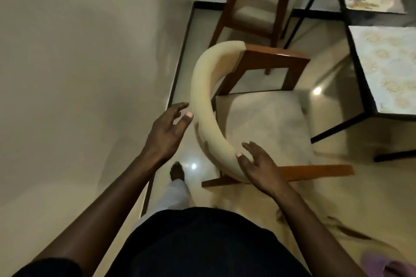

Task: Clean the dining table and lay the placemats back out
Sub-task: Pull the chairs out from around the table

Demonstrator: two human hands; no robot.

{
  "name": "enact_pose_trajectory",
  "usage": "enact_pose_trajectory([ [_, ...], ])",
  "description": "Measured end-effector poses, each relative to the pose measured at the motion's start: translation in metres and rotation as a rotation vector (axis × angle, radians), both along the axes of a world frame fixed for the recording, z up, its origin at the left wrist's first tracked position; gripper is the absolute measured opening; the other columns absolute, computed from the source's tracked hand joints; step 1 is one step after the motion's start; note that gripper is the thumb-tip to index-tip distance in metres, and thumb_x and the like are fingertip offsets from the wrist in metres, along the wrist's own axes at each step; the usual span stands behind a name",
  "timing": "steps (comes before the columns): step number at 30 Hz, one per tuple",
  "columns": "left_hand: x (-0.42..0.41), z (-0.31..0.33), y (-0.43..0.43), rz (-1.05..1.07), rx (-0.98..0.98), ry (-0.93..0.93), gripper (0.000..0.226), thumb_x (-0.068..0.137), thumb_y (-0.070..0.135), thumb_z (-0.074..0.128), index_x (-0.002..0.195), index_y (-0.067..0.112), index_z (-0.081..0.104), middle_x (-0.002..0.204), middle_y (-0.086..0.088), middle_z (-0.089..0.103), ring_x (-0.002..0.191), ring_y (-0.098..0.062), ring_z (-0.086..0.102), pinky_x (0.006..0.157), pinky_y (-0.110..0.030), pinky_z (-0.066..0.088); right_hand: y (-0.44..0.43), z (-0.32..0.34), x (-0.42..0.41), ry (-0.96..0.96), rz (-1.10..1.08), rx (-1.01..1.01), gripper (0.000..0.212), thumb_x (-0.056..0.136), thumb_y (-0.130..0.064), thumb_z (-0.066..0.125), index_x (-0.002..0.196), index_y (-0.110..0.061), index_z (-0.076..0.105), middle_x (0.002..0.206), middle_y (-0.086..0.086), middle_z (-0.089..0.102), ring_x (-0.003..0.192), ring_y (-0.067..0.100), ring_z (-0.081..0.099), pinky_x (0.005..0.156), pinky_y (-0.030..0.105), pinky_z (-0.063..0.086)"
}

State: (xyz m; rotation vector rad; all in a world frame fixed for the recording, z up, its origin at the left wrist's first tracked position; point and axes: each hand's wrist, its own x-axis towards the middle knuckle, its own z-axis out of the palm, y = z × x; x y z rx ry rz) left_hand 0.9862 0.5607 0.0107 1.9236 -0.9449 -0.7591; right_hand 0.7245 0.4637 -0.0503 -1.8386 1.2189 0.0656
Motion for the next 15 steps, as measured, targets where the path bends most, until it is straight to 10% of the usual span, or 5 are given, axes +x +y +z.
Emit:
enact_pose_trajectory([
  [5, 0.054, -0.020, -0.107, -0.202, 0.068, -0.095, 0.061, 0.102, 0.041, 0.064, 0.158, 0.035, 0.040, 0.161, 0.002, 0.045, 0.133, -0.007, 0.047, 0.093, -0.023, 0.048, 0.003, -0.030, 0.004, 0.246, -0.146, 0.007, 0.060, 0.103, -0.068, 0.034, 0.153, -0.040, 0.048, 0.172, -0.004, 0.024, 0.160, 0.031, 0.012, 0.128, 0.054, 0.012],
  [11, 0.112, -0.049, -0.226, -0.585, 0.275, -0.296, 0.079, 0.100, 0.045, 0.065, 0.166, 0.031, 0.025, 0.176, 0.001, 0.014, 0.160, -0.028, 0.021, 0.124, -0.055, 0.029, 0.036, -0.040, 0.028, 0.380, -0.525, -0.082, 0.092, 0.096, -0.077, 0.008, 0.159, -0.018, 0.041, 0.170, 0.015, 0.024, 0.159, 0.035, 0.013, 0.129, 0.049, 0.006],
  [15, 0.127, -0.065, -0.278, -0.778, 0.389, -0.418, 0.096, 0.098, 0.041, 0.069, 0.168, 0.035, 0.004, 0.176, 0.006, -0.011, 0.162, -0.036, 0.003, 0.125, -0.063, 0.023, 0.053, -0.040, 0.063, 0.340, -0.892, -0.051, 0.072, 0.108, -0.055, 0.035, 0.164, -0.011, 0.026, 0.174, 0.018, 0.005, 0.161, 0.034, -0.002, 0.130, 0.046, 0.003],
])
